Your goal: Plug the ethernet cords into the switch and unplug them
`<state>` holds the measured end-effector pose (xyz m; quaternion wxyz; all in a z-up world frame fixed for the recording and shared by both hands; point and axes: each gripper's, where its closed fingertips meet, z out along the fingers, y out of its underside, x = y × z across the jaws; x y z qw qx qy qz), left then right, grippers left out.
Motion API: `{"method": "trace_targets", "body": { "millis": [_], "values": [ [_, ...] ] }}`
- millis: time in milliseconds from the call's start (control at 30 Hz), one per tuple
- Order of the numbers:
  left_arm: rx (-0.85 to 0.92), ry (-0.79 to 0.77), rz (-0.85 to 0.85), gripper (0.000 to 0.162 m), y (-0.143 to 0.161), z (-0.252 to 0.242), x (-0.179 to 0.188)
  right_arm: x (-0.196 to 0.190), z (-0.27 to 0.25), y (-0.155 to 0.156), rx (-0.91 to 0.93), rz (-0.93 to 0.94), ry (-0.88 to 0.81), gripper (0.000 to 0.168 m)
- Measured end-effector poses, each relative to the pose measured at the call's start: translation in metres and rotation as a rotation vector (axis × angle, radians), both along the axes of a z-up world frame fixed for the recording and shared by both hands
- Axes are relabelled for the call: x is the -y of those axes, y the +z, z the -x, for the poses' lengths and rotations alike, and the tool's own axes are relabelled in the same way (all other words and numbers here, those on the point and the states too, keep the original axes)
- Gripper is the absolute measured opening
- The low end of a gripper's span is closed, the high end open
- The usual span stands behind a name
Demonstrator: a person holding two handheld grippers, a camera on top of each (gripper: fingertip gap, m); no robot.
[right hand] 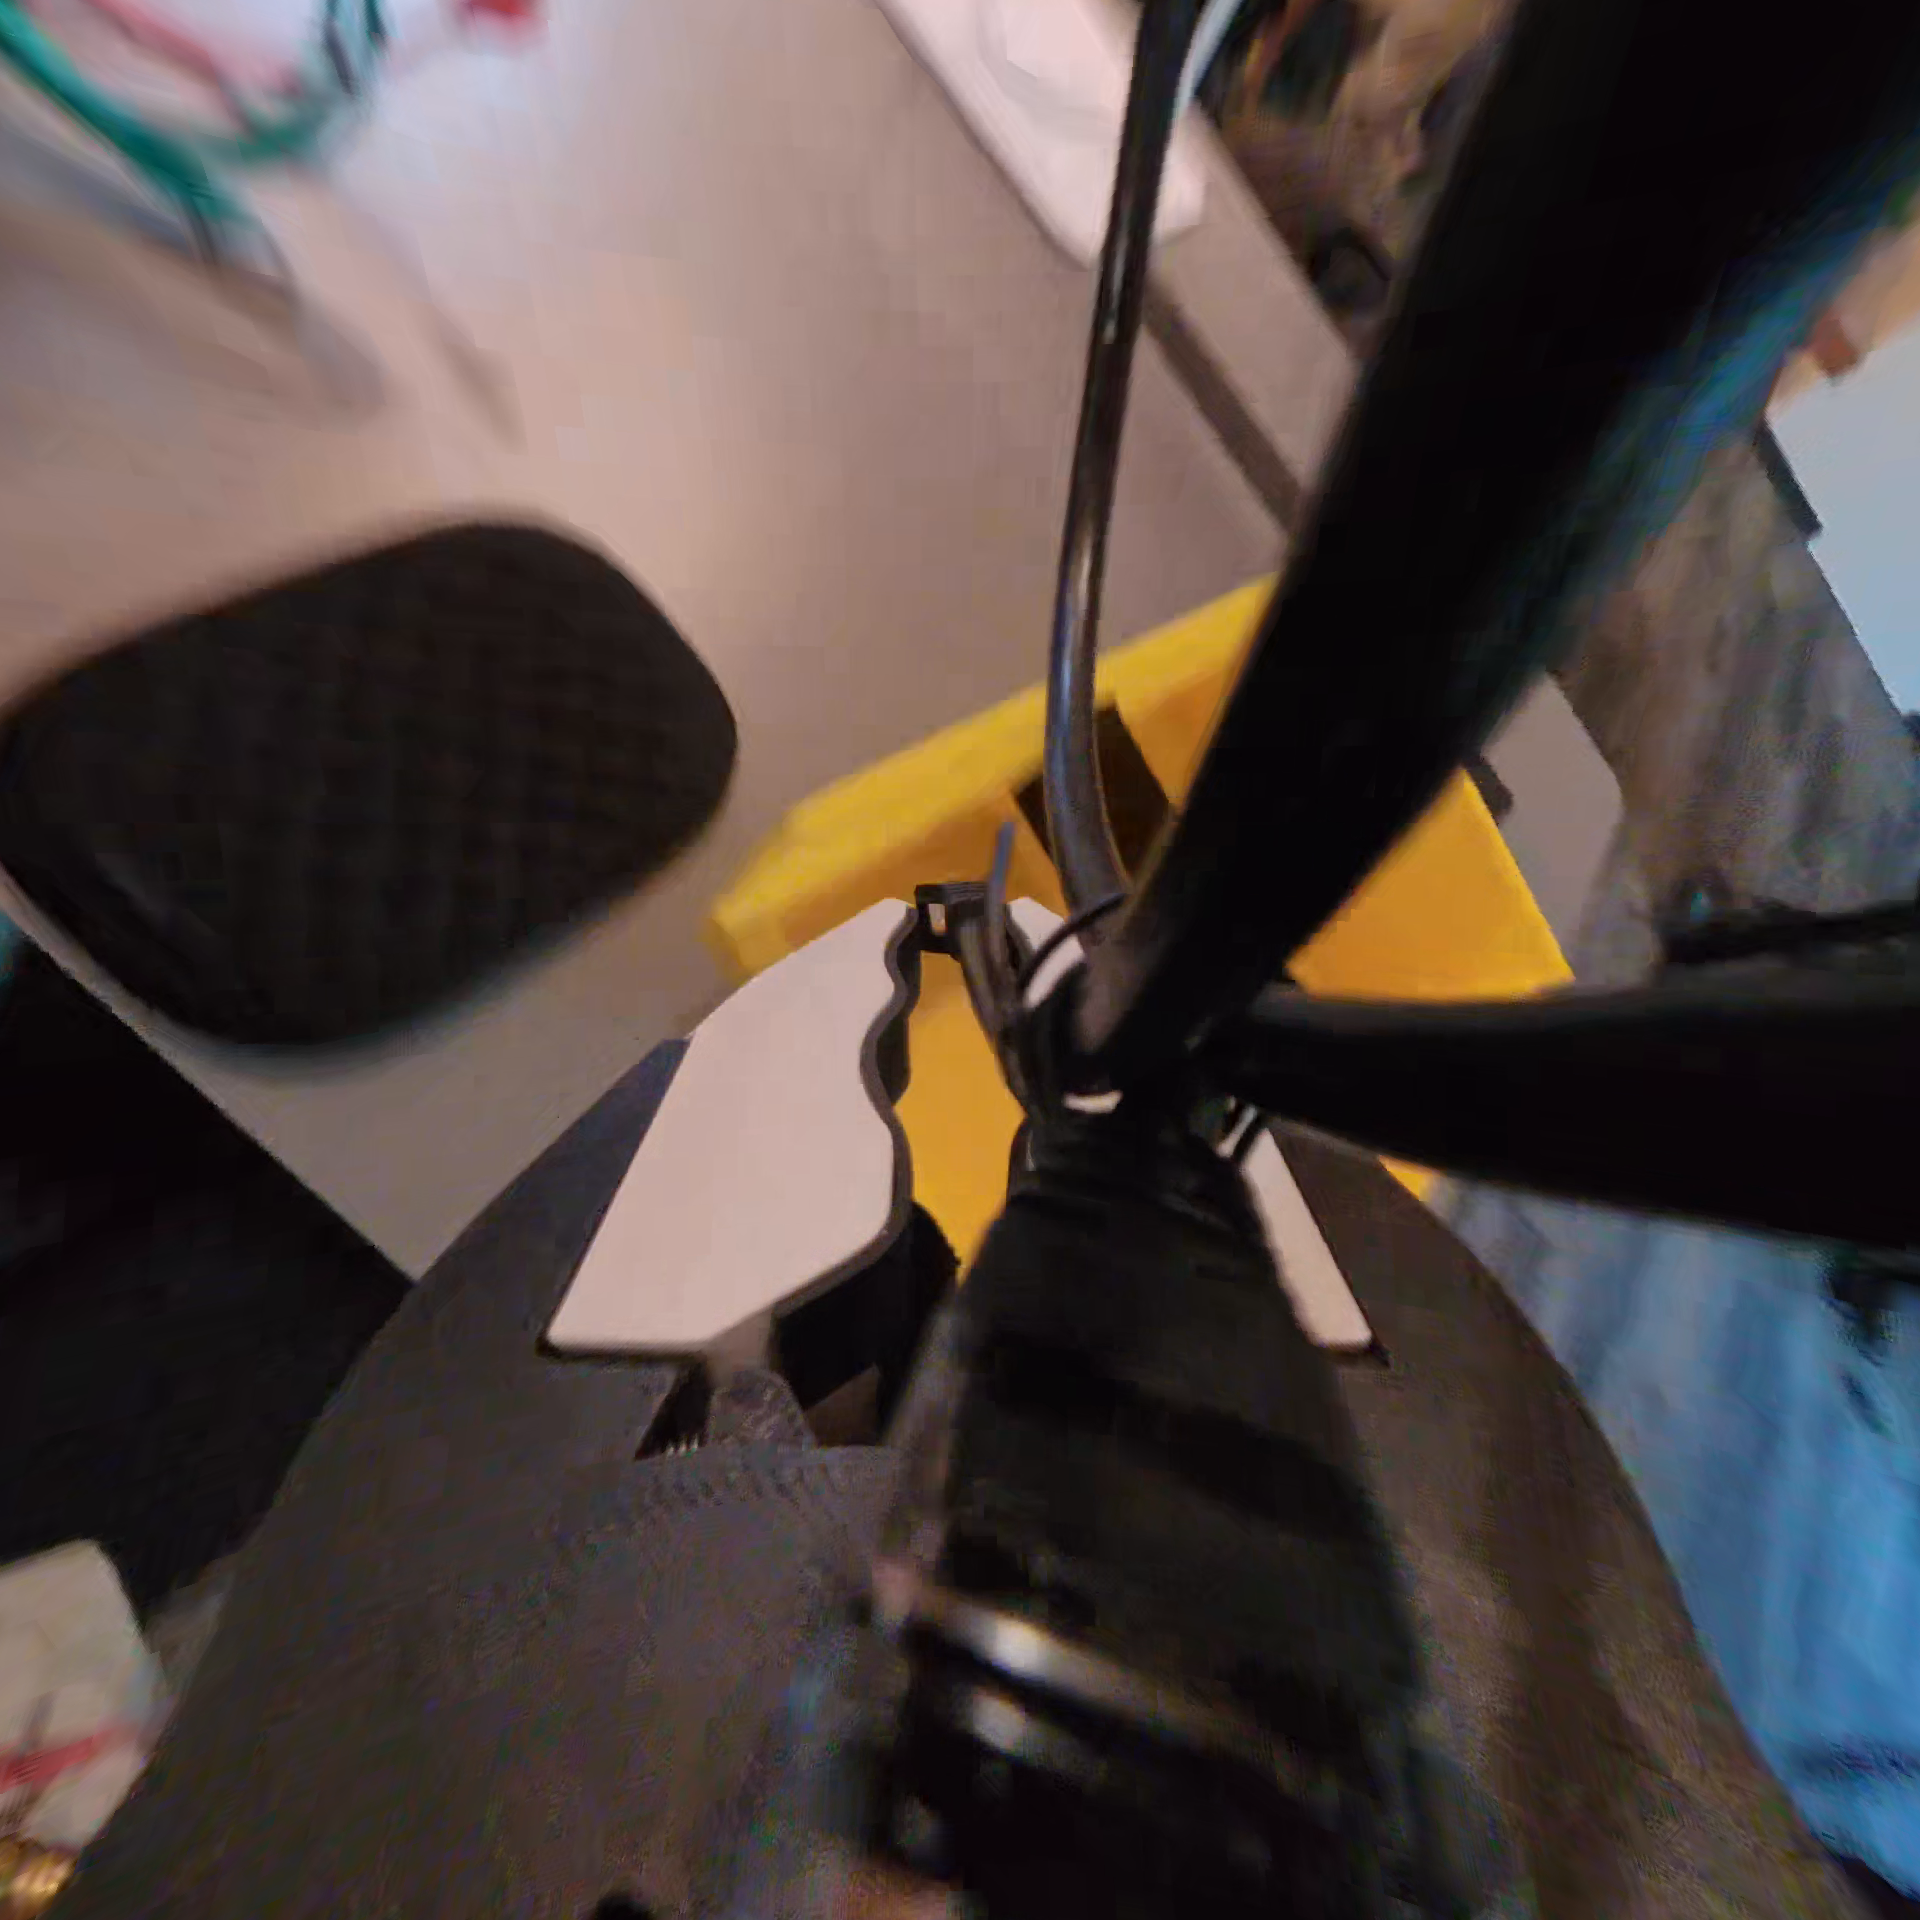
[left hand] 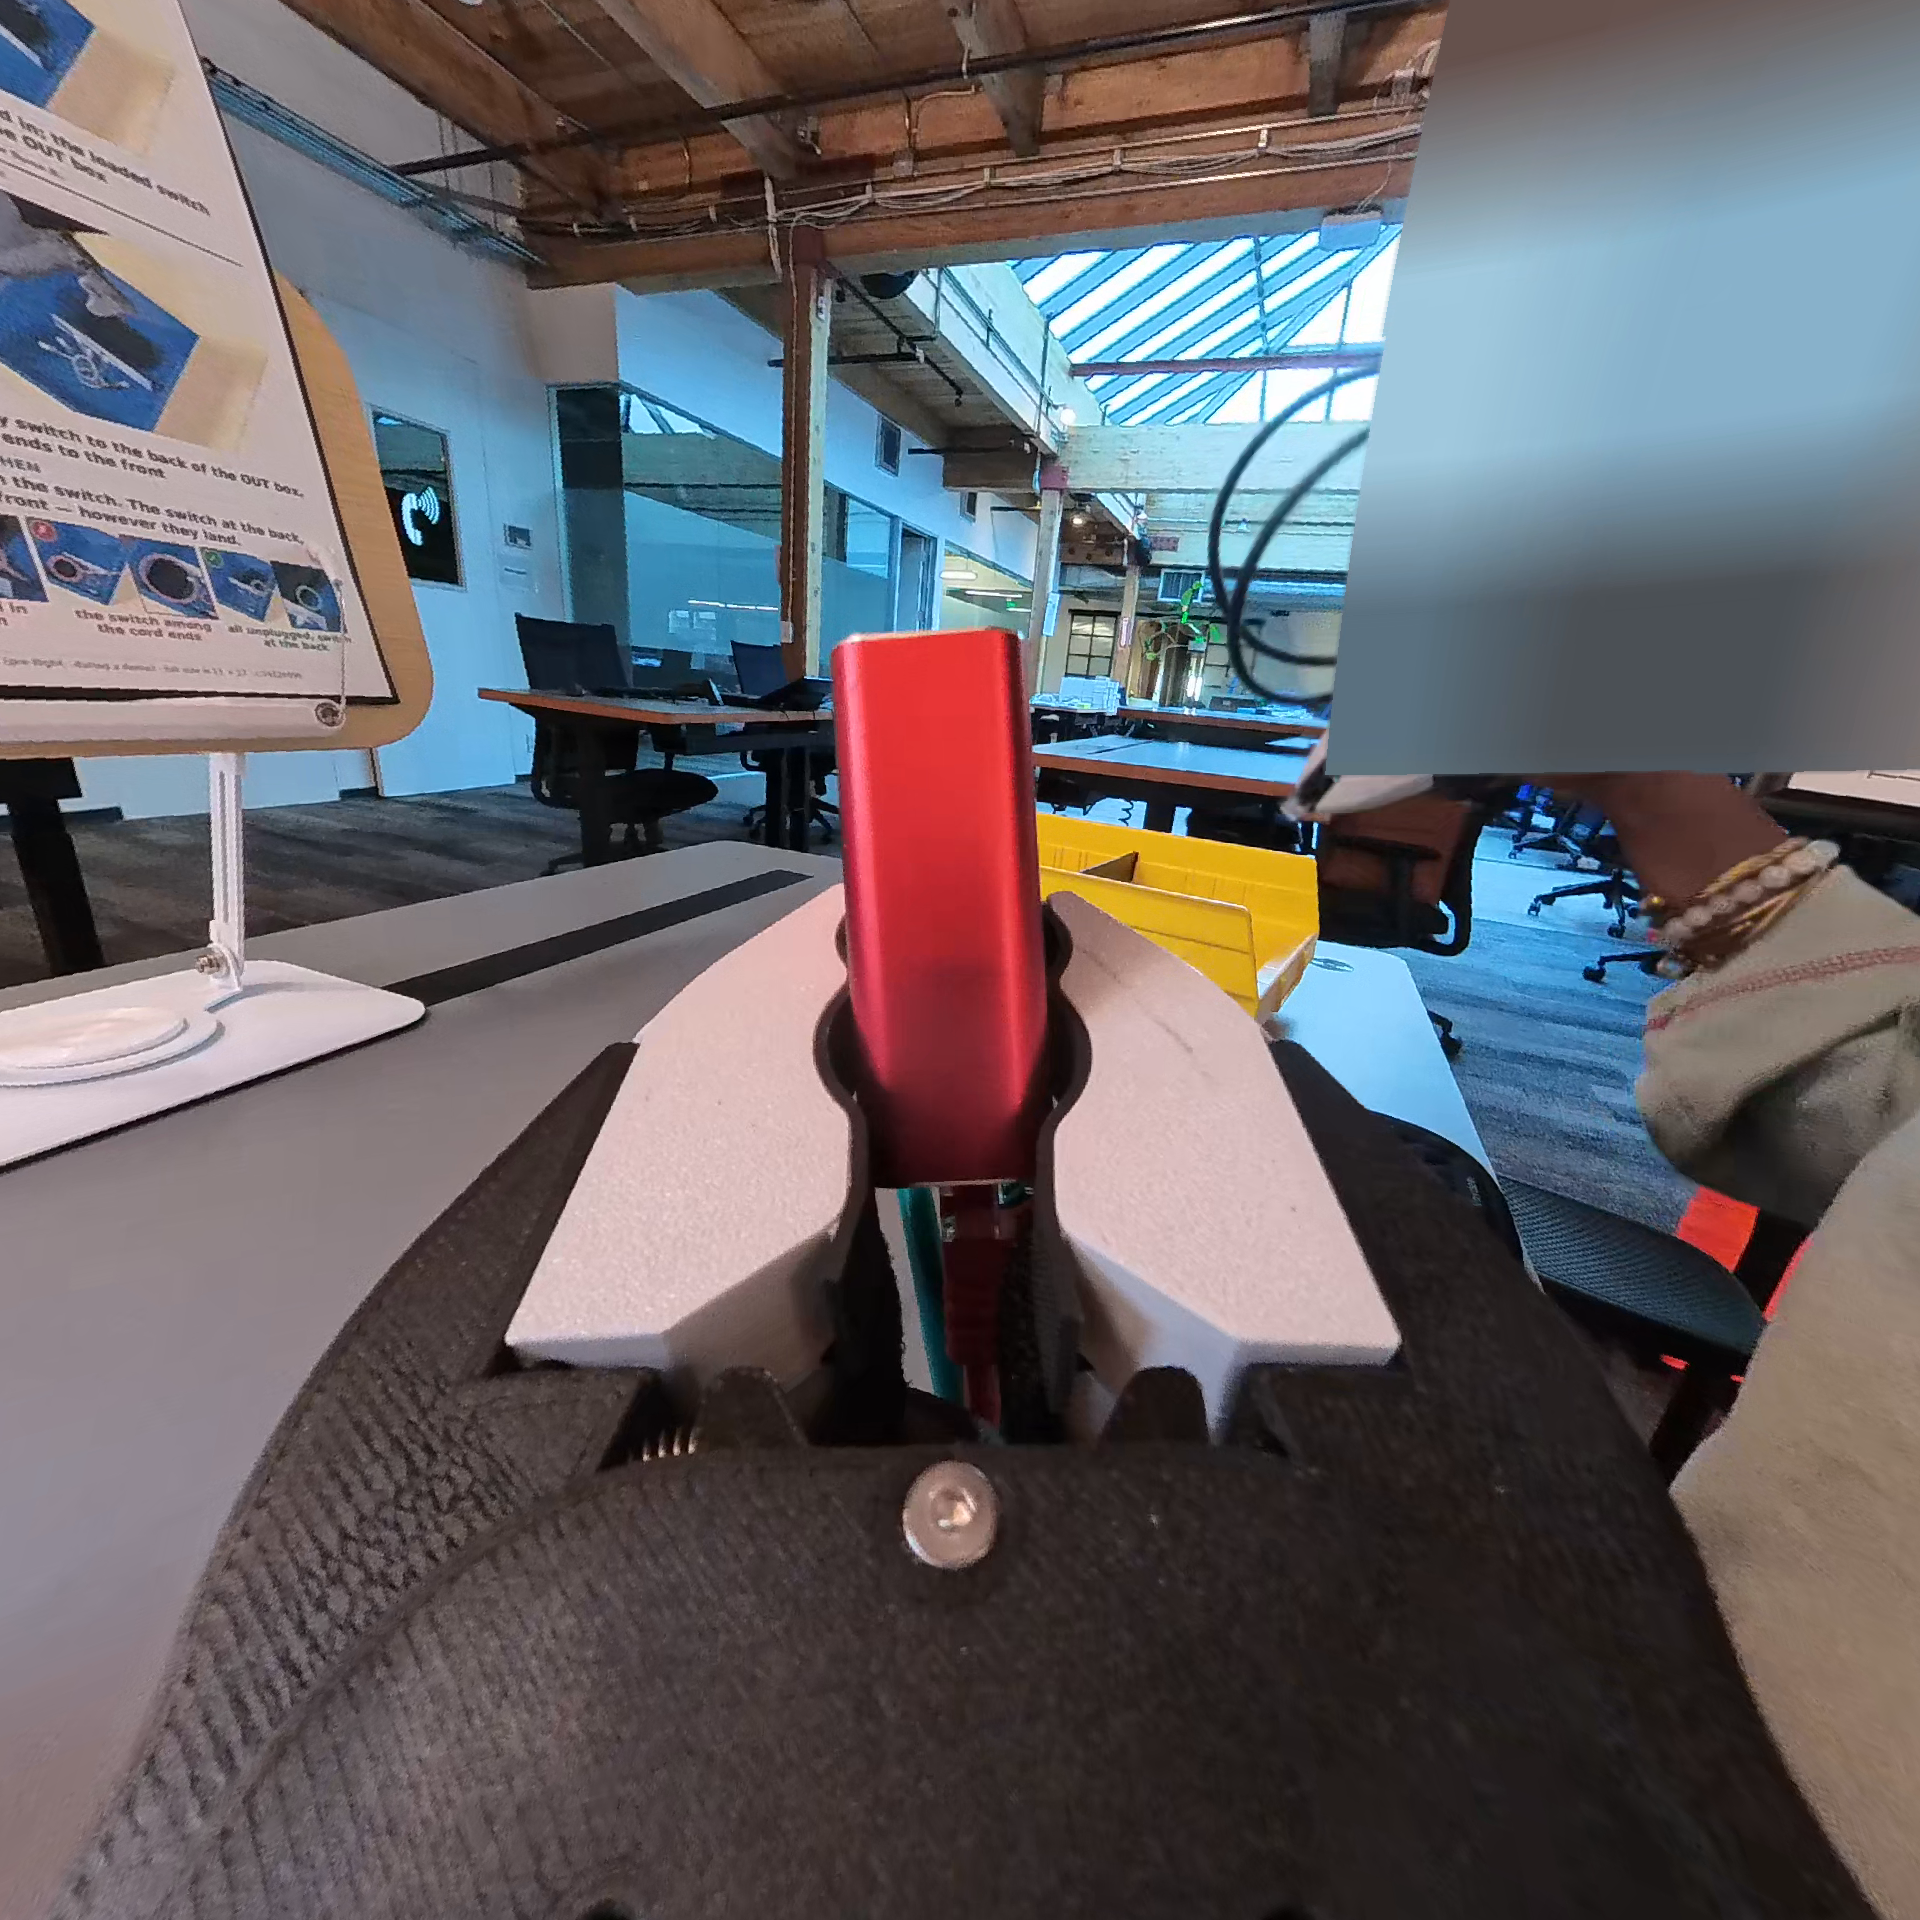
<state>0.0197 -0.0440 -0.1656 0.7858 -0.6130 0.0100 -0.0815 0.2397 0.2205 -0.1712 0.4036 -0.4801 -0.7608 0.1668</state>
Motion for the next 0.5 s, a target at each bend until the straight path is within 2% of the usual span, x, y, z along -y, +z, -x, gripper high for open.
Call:
{"method": "trace_targets", "body": {
  "millis": [167,267,500],
  "values": [
    [0.011,-0.006,0.005,0.029,0.0,0.001,-0.001,-0.049,-0.054,-0.042,0.445,-0.136,-0.07,0.014],
    [0.008,-0.003,0.006,0.029,-0.001,0.001,0.0,-0.074,-0.076,-0.053,0.69,-0.192,-0.113,0.015],
    [0.007,-0.009,0.009,0.029,-0.001,0.001,0.0,-0.103,-0.089,-0.055,1.0,-0.246,-0.116,0.014]
  ]
}}
